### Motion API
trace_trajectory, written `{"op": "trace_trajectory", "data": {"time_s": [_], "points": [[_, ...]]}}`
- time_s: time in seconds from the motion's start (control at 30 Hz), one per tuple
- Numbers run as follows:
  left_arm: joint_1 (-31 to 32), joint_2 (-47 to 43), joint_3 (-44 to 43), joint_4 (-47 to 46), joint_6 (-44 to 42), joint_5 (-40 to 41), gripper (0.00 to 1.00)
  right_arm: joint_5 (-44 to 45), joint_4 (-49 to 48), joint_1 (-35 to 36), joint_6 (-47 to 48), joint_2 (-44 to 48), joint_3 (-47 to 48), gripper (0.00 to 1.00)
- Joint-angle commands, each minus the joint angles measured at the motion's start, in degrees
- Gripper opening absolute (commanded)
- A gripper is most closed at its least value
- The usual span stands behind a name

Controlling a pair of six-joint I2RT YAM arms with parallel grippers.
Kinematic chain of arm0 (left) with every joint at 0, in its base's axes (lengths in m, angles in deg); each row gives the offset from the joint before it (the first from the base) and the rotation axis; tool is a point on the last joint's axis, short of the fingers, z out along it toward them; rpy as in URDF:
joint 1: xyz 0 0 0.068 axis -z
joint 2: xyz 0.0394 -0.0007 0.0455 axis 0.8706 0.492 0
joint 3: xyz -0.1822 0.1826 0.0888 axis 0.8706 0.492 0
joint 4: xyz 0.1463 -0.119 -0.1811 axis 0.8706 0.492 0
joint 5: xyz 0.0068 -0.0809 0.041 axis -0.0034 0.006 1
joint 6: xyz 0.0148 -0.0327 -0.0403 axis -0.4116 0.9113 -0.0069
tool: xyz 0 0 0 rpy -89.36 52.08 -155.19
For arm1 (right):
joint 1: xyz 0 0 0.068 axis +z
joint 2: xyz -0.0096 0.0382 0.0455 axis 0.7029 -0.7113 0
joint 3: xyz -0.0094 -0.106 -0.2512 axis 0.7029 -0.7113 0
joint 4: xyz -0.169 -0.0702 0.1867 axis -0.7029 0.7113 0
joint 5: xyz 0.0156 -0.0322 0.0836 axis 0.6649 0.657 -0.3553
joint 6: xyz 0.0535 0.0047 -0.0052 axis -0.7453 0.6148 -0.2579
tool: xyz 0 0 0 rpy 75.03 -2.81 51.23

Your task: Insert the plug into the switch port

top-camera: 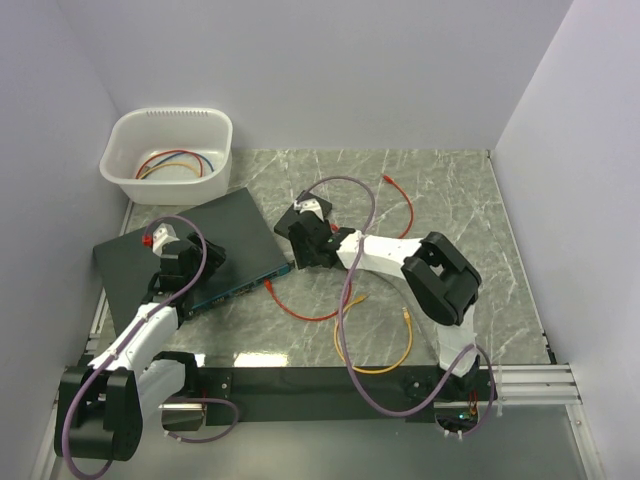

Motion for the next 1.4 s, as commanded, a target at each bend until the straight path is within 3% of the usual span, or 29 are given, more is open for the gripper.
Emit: {"op": "trace_trajectory", "data": {"time_s": [0.0,0.37,0.5,0.6,0.67,0.97,1.2,1.37], "points": [[-0.25,-0.81,0.78,-1.37,-1.05,-1.01,0.77,-1.56,-2.86,0.25,1.04,-2.33,4.22,0.66],[-0.25,-0.9,0.69,-1.46,-1.13,-1.1,0.77,-2.09,-0.48,-1.33,0.6,-8.66,8.96,0.61],[-0.25,-0.73,0.69,-1.46,-1.14,-1.01,0.77,-2.35,-0.83,-1.77,0.34,-8.93,8.44,0.48],[-0.25,-0.73,0.69,-1.37,-1.14,-1.01,0.77,-2.7,-1.54,-1.86,0.16,-8.49,7.21,0.31],[-0.25,-0.73,0.69,-1.37,-1.14,-1.01,0.77,-3.23,-2.58,-1.77,-0.36,-7.7,5.55,0.27],[-0.25,-2.04,1.48,-3.3,-2.01,-2.23,0.72,-6.56,-8.57,-1.51,-1.07,10.74,-6.84,0.0],[0.53,-5.9,3.94,-8.83,-3.95,-10.03,0.65,-19.81,-18.57,1.03,1.39,29.45,-20.99,0.0],[2.91,-11.69,6.4,-18.14,-4.39,-21.2,0.65,-29.76,-30.43,3.84,4.1,33.43,-29.26,0.0]]}}
